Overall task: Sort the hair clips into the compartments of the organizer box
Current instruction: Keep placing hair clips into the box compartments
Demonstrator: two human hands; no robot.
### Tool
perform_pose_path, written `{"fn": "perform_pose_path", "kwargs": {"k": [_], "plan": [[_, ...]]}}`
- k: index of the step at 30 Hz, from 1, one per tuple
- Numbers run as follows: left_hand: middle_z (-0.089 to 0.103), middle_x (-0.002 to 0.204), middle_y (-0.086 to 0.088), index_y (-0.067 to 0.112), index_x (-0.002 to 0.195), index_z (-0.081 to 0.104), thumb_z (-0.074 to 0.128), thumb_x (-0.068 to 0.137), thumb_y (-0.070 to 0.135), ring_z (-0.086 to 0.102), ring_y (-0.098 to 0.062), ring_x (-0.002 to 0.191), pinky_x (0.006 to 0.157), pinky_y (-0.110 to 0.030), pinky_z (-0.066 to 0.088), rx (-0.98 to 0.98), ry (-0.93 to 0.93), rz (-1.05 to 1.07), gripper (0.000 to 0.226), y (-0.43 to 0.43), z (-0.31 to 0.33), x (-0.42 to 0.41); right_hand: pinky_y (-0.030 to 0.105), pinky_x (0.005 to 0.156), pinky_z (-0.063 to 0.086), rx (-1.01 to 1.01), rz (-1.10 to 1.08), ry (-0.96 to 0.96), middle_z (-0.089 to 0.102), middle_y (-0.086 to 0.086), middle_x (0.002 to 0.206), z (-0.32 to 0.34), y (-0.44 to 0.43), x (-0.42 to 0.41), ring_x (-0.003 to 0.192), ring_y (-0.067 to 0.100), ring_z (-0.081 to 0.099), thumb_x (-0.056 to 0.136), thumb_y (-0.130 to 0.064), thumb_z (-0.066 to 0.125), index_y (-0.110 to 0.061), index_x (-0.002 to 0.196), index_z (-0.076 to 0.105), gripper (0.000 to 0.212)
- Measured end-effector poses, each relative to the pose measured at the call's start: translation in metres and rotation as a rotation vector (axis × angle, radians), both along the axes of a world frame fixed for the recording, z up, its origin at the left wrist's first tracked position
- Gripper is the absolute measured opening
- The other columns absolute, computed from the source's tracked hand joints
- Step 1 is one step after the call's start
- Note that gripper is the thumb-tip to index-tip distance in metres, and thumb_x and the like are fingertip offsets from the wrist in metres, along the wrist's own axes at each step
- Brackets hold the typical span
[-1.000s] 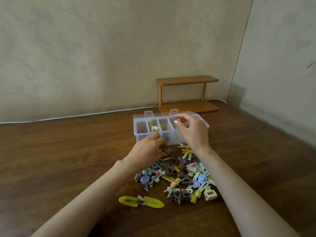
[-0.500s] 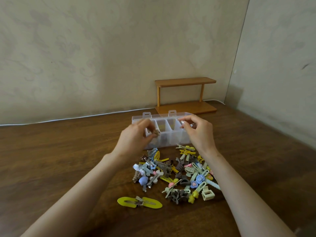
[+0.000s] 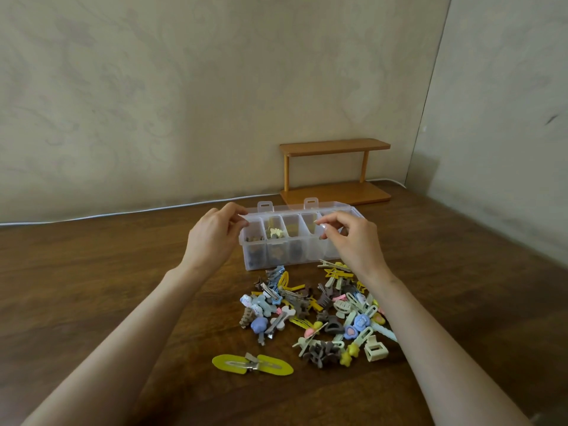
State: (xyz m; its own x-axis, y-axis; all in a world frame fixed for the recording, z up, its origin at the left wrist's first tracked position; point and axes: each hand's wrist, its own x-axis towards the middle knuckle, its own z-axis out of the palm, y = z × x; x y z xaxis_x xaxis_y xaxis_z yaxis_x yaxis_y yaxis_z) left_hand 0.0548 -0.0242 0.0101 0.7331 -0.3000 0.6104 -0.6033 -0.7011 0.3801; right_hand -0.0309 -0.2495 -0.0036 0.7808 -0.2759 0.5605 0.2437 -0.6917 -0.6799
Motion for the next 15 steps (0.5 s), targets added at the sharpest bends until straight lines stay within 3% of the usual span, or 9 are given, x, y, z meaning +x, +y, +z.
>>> {"fn": "perform_pose_path", "kwargs": {"k": [4, 9, 15], "plan": [[0.07, 0.097, 0.006, 0.017, 0.111, 0.059, 0.046, 0.095, 0.016, 0.055, -0.013, 0.092, 0.065, -0.026, 0.037, 0.013, -0.006, -0.017, 0.021, 0.002, -0.001, 0.002, 0.007, 0.06, 0.042, -0.006, 0.013, 0.014, 0.065, -0.01, 0.079, 0.001, 0.0, -0.002, 0.069, -0.001, 0.057, 0.09, -0.012, 0.06, -0.02, 0.097, 0.071, 0.015], [0.067, 0.098, 0.006, 0.02, 0.108, 0.06, 0.054, 0.091, 0.02, 0.05, -0.007, 0.086, 0.065, -0.023, 0.038, 0.067, 0.034, -0.04, 0.018, 0.001, -0.001, 0.001, 0.007, 0.062, 0.043, -0.013, 0.015, 0.025, 0.065, -0.01, 0.079, 0.002, 0.001, -0.001, 0.071, 0.0, 0.058, 0.09, -0.012, 0.059, -0.019, 0.098, 0.071, 0.015], [0.065, 0.105, 0.006, 0.024, 0.106, 0.063, 0.056, 0.089, 0.029, 0.055, -0.012, 0.097, 0.076, -0.027, 0.044, 0.396, 0.22, -0.097, 0.019, -0.002, 0.017, 0.01, 0.007, 0.061, 0.043, -0.027, 0.019, 0.027, 0.065, -0.008, 0.08, 0.003, 0.001, -0.002, 0.068, -0.004, 0.058, 0.091, -0.012, 0.06, -0.019, 0.098, 0.071, 0.015]]}}
